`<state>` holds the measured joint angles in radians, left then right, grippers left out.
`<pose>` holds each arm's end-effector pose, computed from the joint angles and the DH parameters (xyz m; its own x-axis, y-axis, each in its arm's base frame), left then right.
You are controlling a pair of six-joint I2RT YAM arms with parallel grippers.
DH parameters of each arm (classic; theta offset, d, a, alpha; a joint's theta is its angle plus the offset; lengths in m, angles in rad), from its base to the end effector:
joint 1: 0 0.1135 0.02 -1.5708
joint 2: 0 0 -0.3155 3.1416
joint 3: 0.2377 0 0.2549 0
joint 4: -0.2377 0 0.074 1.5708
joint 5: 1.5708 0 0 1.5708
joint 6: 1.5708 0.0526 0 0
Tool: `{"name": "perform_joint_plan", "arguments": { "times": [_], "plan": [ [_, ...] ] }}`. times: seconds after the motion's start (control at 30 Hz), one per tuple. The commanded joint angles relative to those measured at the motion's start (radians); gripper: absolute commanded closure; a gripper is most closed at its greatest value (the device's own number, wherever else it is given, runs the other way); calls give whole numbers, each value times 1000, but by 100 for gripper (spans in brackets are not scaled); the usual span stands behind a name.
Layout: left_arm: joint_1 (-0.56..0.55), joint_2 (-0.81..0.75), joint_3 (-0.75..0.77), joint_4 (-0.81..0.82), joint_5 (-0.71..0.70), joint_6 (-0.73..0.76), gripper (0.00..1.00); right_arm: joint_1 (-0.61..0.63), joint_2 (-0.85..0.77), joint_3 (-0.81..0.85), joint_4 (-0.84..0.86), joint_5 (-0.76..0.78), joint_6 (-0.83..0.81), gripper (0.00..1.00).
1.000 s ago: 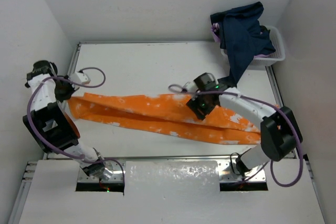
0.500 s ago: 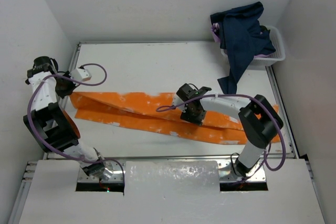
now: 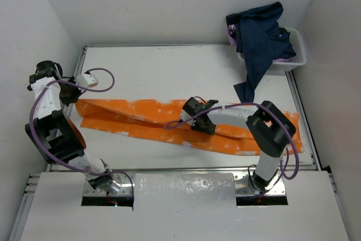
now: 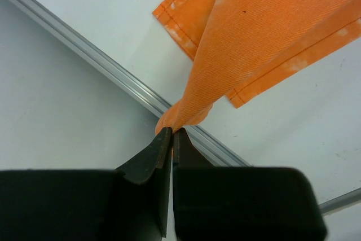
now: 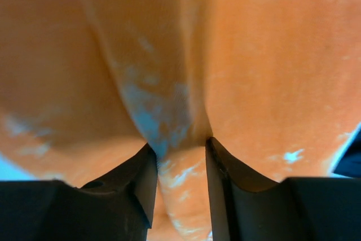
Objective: Fold and stack the trousers
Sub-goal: Fold the trousers
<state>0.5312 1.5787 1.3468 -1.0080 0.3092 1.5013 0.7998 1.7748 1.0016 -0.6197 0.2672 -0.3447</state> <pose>0.2820 0.1471 0.3131 -0.4530 0.8360 -0.3097 0.7859 0.5384 0.3041 0.2366 0.2236 0.1696 -0.4228 -0.9028 -0.0787 -0.8522 0.4256 -0.3044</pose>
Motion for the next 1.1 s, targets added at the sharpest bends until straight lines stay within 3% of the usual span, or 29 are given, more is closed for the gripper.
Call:
{"name": "perform_joint_plan", "arguments": {
  "times": [0.0, 0.27, 0.4, 0.5, 0.63, 0.77, 0.87, 1.07],
  "plan": [
    [-8, -2, 23, 16, 5, -4, 100, -5, 20, 17, 66, 157, 0, 66],
    [-8, 4, 34, 17, 13, -3, 100, -7, 9, -6, 58, 84, -16, 68],
    [-11, 4, 35, 28, 36, -9, 100, -5, -12, -24, 75, 30, -4, 100],
    [-25, -2, 44, 55, 65, -21, 100, -36, -43, -2, 77, 52, 51, 100],
    [-59, -26, 52, 195, 119, -81, 100, -168, -130, 26, 66, 76, 147, 100],
    [-115, -22, 84, 479, 156, -232, 100, -258, -225, 58, 63, 76, 200, 100],
    [-143, -23, 95, 593, 165, -279, 100, -264, -244, 81, 58, 66, 193, 100],
    [-143, -51, 63, 571, 171, -201, 100, -263, -297, 5, 61, 63, 211, 100]
  ]
}}
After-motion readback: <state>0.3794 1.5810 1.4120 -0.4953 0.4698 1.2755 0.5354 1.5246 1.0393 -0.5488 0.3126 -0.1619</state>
